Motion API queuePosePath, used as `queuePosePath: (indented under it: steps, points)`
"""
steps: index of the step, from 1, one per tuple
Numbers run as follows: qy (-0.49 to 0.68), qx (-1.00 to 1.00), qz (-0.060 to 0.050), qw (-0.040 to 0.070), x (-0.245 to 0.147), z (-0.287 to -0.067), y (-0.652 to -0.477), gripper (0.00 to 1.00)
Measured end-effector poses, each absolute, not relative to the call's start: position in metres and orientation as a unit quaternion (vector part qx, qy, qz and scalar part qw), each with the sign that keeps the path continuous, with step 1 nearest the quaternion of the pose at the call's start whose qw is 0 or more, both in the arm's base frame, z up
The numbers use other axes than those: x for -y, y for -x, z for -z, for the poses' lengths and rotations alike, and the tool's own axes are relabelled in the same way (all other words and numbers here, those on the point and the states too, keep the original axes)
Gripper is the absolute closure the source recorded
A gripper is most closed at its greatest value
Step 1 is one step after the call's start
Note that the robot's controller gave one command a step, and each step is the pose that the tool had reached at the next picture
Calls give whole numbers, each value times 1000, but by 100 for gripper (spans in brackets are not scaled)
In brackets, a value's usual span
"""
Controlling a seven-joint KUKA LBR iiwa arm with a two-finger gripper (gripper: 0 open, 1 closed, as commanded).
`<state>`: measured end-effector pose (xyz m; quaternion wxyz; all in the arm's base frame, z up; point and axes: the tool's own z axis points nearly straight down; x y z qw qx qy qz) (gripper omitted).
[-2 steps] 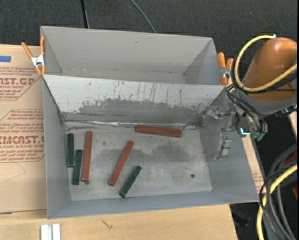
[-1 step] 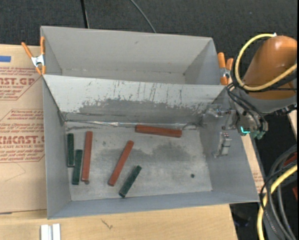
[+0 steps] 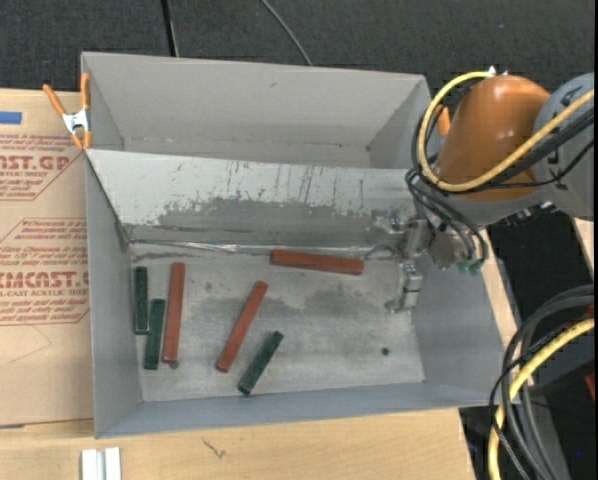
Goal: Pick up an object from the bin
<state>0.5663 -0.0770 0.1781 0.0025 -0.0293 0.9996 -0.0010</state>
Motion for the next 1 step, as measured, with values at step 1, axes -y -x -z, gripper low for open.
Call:
queuePosePath:
  steps: [1]
  points:
    - [28,-1000,-1,2,48,-138,-564,0]
